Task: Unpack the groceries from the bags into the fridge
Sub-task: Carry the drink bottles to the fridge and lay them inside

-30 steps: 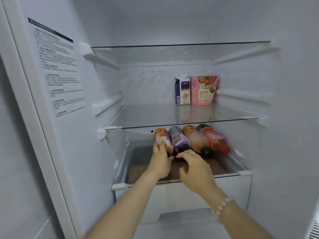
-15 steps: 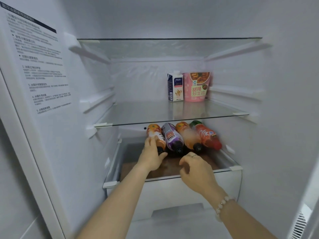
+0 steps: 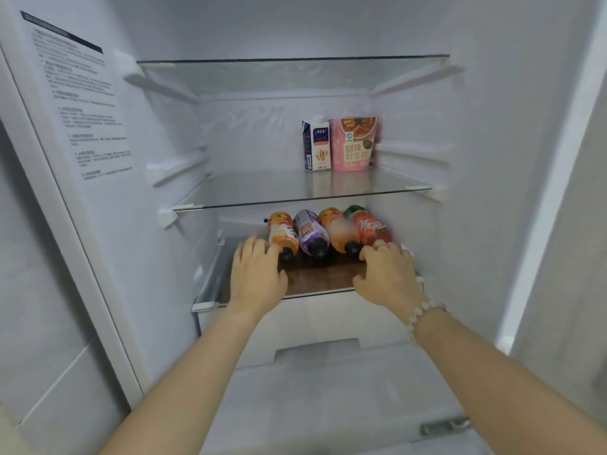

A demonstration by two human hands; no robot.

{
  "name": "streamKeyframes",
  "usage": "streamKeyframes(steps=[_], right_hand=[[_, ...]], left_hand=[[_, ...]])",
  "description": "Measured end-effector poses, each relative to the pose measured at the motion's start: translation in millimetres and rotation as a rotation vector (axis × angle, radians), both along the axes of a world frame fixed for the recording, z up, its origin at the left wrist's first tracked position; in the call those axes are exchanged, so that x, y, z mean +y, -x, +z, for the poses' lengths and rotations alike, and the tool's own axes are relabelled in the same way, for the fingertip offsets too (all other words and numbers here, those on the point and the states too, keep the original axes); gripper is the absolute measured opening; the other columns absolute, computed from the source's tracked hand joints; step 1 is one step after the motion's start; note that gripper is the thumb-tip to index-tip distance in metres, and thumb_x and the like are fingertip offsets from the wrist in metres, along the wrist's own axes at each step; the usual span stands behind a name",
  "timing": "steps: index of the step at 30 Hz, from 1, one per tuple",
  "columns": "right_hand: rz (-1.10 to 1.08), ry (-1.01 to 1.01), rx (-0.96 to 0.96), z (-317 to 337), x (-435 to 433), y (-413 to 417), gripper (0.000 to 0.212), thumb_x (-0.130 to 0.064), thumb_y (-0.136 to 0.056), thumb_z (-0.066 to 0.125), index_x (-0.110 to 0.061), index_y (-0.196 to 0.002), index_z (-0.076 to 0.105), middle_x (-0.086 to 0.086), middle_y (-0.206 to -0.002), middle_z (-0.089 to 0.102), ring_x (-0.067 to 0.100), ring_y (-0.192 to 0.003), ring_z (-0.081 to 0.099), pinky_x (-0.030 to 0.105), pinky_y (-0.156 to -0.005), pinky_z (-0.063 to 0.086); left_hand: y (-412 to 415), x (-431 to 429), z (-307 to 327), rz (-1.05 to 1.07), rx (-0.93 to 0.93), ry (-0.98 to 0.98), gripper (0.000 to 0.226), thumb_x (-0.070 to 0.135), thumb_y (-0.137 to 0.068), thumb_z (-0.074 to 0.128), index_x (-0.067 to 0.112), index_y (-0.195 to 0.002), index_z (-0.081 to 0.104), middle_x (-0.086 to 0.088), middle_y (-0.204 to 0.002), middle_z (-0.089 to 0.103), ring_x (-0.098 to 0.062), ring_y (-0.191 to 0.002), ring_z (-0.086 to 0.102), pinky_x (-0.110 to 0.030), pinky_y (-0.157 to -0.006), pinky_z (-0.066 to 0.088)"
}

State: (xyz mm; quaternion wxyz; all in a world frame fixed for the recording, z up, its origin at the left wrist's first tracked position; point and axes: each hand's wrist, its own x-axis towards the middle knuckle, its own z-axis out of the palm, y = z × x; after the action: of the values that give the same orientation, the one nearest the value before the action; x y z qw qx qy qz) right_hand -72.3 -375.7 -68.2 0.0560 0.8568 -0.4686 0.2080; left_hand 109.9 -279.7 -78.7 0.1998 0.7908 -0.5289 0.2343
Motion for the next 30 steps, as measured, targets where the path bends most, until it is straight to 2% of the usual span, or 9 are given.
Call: streamKeyframes(steps=[3, 6, 9, 12, 18, 25, 30], right_hand=[[0.047, 0.063, 0.018, -8, 11, 3, 0.043, -0.034, -0.083, 0.056, -0.020, -0.123, 0.052, 0.002, -0.124, 0.052, 0.022, -0.115, 0.046, 0.036, -0.102, 0.031], [0.087, 0.089, -0.002, -11, 25, 10, 0.041, -0.035, -0.083, 0.056, -0.020, -0.121, 0.051, 0.002, -0.124, 0.052, 0.022, -0.114, 0.046, 0.034, -0.097, 0.035], [0.108, 0.086, -0.014, -12, 45, 21, 0.043, -0.033, -0.084, 0.056, -0.019, -0.123, 0.049, 0.002, -0.124, 0.051, 0.022, -0.113, 0.046, 0.034, -0.095, 0.036], [0.135, 0.124, -0.039, 0, 66, 33, 0.044, -0.029, -0.083, 0.056, -0.018, -0.125, 0.048, 0.003, -0.125, 0.052, 0.023, -0.113, 0.046, 0.035, -0.096, 0.036], [0.122, 0.251, -0.129, 34, 124, 75, 0.046, -0.022, -0.080, 0.056, -0.014, -0.124, 0.047, 0.006, -0.127, 0.050, 0.026, -0.116, 0.044, 0.035, -0.090, 0.035], [-0.011, 0.394, -0.097, 59, 213, 154, 0.035, -0.020, -0.079, 0.055, -0.011, -0.112, 0.050, 0.008, -0.111, 0.055, 0.029, -0.104, 0.050, 0.036, -0.080, 0.034], [-0.266, 0.411, -0.022, 70, 265, 260, 0.041, -0.024, -0.082, 0.051, -0.014, -0.121, 0.047, 0.003, -0.118, 0.052, 0.025, -0.108, 0.048, 0.034, -0.083, 0.033]], left_hand=[[16, 10, -8, 0.041, 0.000, 0.018, 0.043, 0.031, -0.084, 0.057, 0.017, -0.125, 0.053, -0.005, -0.129, 0.052, -0.026, -0.137, 0.027, -0.041, -0.115, 0.015], [34, 25, -20, 0.034, 0.043, 0.031, 0.042, 0.035, -0.085, 0.057, 0.019, -0.123, 0.054, -0.002, -0.125, 0.053, -0.024, -0.132, 0.034, -0.038, -0.114, 0.019], [47, 39, -18, 0.007, 0.002, -0.025, 0.043, 0.040, -0.085, 0.055, 0.021, -0.124, 0.052, 0.001, -0.121, 0.052, -0.020, -0.124, 0.040, -0.036, -0.113, 0.021], [58, 51, 3, 0.010, 0.036, 0.056, 0.044, 0.038, -0.084, 0.057, 0.020, -0.124, 0.053, -0.001, -0.116, 0.054, -0.022, -0.113, 0.046, -0.033, -0.094, 0.036], [103, 90, 17, -0.117, 0.026, 0.210, 0.039, 0.027, -0.077, 0.067, 0.011, -0.113, 0.061, -0.007, -0.103, 0.060, -0.029, -0.096, 0.053, -0.036, -0.076, 0.042], [180, 132, 26, -0.341, 0.026, 0.323, 0.041, 0.025, -0.067, 0.074, 0.010, -0.104, 0.064, -0.008, -0.095, 0.063, -0.031, -0.088, 0.057, -0.037, -0.069, 0.045], [274, 142, 46, -0.622, -0.064, 0.380, 0.044, 0.040, -0.069, 0.048, 0.009, -0.095, 0.065, -0.007, -0.085, 0.063, -0.029, -0.078, 0.059, -0.033, -0.064, 0.046]])
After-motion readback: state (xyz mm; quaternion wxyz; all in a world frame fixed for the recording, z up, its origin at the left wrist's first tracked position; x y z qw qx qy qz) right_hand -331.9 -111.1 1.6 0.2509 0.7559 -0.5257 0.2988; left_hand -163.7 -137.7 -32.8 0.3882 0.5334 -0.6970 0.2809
